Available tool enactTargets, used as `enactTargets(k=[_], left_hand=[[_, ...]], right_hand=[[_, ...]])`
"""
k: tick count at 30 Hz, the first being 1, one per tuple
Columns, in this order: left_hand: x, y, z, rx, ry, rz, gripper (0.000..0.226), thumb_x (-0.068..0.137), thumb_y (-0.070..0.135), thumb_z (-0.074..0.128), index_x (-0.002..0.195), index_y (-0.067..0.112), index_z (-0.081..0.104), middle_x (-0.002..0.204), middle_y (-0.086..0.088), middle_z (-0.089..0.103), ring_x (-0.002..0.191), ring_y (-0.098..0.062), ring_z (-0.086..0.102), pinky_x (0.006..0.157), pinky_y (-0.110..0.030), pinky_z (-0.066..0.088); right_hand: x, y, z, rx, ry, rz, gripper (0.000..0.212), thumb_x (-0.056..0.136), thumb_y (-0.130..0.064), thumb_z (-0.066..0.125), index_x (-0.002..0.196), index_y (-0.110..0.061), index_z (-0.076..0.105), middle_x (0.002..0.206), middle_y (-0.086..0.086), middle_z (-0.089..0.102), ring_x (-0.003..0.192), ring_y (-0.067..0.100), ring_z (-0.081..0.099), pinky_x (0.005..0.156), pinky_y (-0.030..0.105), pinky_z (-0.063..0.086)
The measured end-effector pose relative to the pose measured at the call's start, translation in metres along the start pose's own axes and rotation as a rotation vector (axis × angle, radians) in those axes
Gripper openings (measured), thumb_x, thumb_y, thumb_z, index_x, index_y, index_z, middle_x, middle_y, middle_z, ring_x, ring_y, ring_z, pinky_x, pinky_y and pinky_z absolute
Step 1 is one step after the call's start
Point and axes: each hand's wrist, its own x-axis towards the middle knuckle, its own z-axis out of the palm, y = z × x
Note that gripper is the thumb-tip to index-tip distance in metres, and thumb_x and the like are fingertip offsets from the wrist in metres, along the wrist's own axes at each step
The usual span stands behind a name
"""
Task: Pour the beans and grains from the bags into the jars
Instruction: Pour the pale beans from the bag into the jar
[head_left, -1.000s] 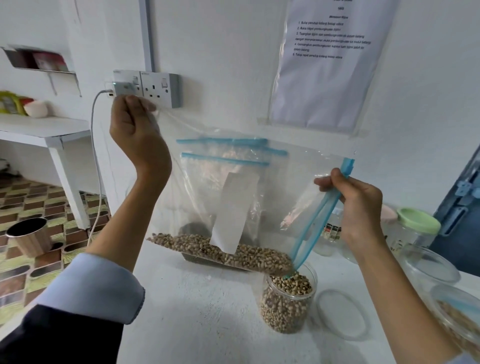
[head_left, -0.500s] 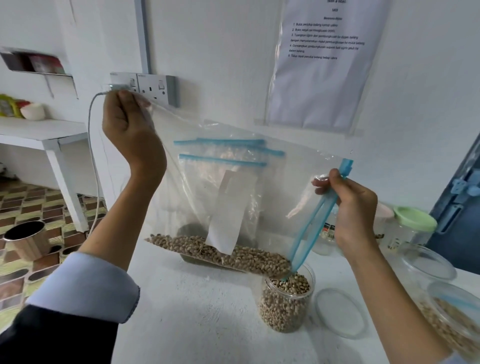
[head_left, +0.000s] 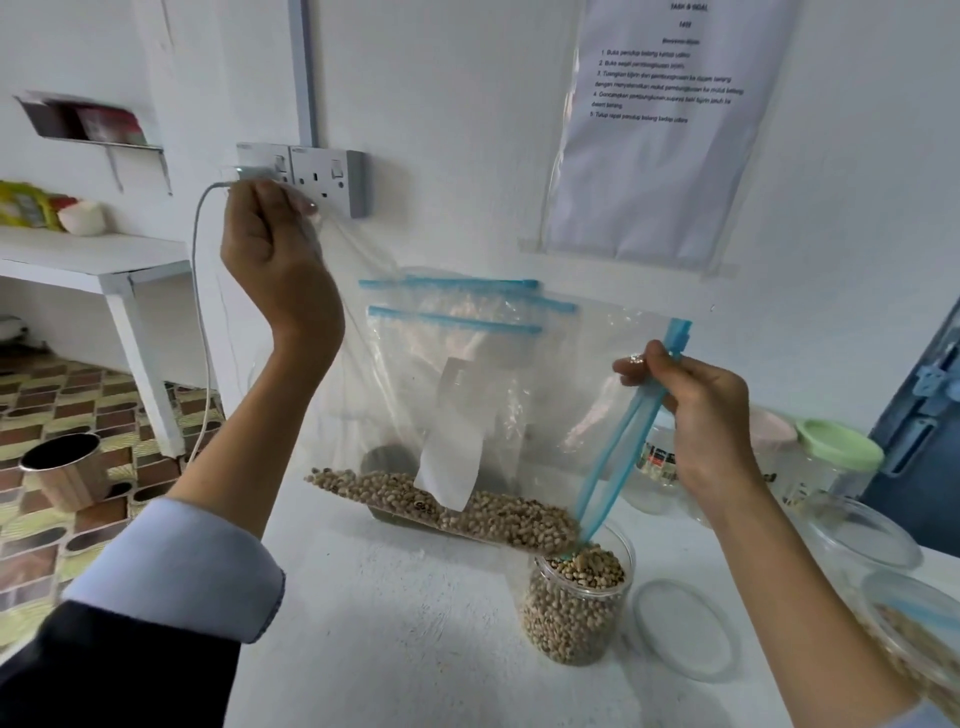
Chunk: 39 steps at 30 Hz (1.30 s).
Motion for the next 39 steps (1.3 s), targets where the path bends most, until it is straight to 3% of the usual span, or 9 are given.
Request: enactTargets(k=[5,10,13,18,23,28,31,35,39], left_hand=[[-0.001,-0.002,-0.001,0.028,0.001,0.003,0.025,0.092,0.022,0.042,0.069,0.022,0.051,0.060,-0.004,0.042,0.055,-0.030,0.034,0.049,-0.041,0.025],[-0.003,-0.004,0.002,0.027,0.000,-0.016,0.025,0.092,0.023,0.043,0.068,0.021,0.049,0.059,-0.004,0.041,0.055,-0.021,0.030,0.049,-0.043,0.027],[-0.002,-0.002,0.004,0.035,-0.015,-0.006,0.025,0.093,0.021,0.042,0.069,0.019,0.048,0.059,-0.003,0.041,0.055,-0.020,0.032,0.050,-0.043,0.029],[-0.003,0.005,0.011,0.042,0.033,0.034,0.034,0.094,0.004,0.038,0.066,0.022,0.047,0.058,0.005,0.043,0.052,-0.010,0.038,0.050,-0.029,0.032],[0.003,0.002,0.003,0.010,0.012,0.020,0.026,0.092,0.018,0.043,0.068,0.023,0.051,0.060,-0.002,0.044,0.056,-0.020,0.034,0.051,-0.039,0.024],[0.003,0.005,0.000,0.004,0.013,0.019,0.026,0.092,0.020,0.043,0.068,0.023,0.051,0.060,-0.003,0.044,0.057,-0.019,0.034,0.051,-0.039,0.024],[0.003,0.007,0.000,-0.015,0.002,0.014,0.024,0.092,0.019,0.042,0.069,0.019,0.050,0.061,-0.003,0.043,0.057,-0.017,0.034,0.050,-0.033,0.024],[0.001,0.008,0.001,-0.015,0.003,0.016,0.025,0.093,0.014,0.040,0.069,0.018,0.048,0.062,-0.002,0.042,0.056,-0.017,0.032,0.048,-0.031,0.023],[0.001,0.007,0.002,-0.017,-0.017,0.017,0.025,0.093,0.013,0.040,0.070,0.017,0.048,0.065,-0.003,0.044,0.057,-0.017,0.032,0.047,-0.031,0.023]], right_hand=[[0.001,0.001,-0.004,-0.005,0.031,-0.011,0.023,0.093,-0.021,0.060,0.075,-0.014,0.071,0.071,-0.005,0.073,0.074,0.008,0.063,0.085,0.024,0.049],[-0.002,0.002,-0.008,0.014,0.086,-0.043,0.024,0.094,-0.020,0.058,0.076,-0.013,0.070,0.070,-0.007,0.072,0.067,0.006,0.061,0.077,0.023,0.049],[-0.005,0.001,-0.007,0.011,0.049,-0.023,0.023,0.093,-0.017,0.059,0.074,-0.011,0.071,0.068,-0.004,0.072,0.064,0.010,0.061,0.082,0.031,0.049],[-0.005,-0.001,-0.007,0.039,0.042,-0.024,0.027,0.093,-0.019,0.059,0.069,-0.015,0.072,0.071,-0.001,0.073,0.068,0.017,0.064,0.090,0.039,0.049],[-0.005,0.001,-0.003,0.056,0.008,-0.017,0.031,0.094,-0.020,0.058,0.067,-0.017,0.073,0.073,-0.001,0.073,0.073,0.018,0.065,0.092,0.037,0.048],[-0.002,0.000,0.000,0.045,0.020,-0.022,0.026,0.094,-0.022,0.058,0.074,-0.012,0.071,0.071,-0.003,0.073,0.079,0.012,0.066,0.096,0.034,0.046],[-0.002,-0.003,0.001,0.026,-0.079,0.010,0.025,0.093,-0.020,0.058,0.074,-0.011,0.071,0.073,0.000,0.073,0.080,0.018,0.066,0.101,0.040,0.046],[0.003,-0.004,0.000,0.053,-0.011,0.005,0.024,0.093,-0.019,0.058,0.074,-0.013,0.071,0.073,-0.002,0.073,0.072,0.015,0.065,0.101,0.046,0.046],[0.003,-0.001,0.001,0.033,-0.023,-0.001,0.023,0.093,-0.019,0.059,0.075,-0.012,0.071,0.071,-0.002,0.073,0.076,0.015,0.065,0.097,0.037,0.047]])
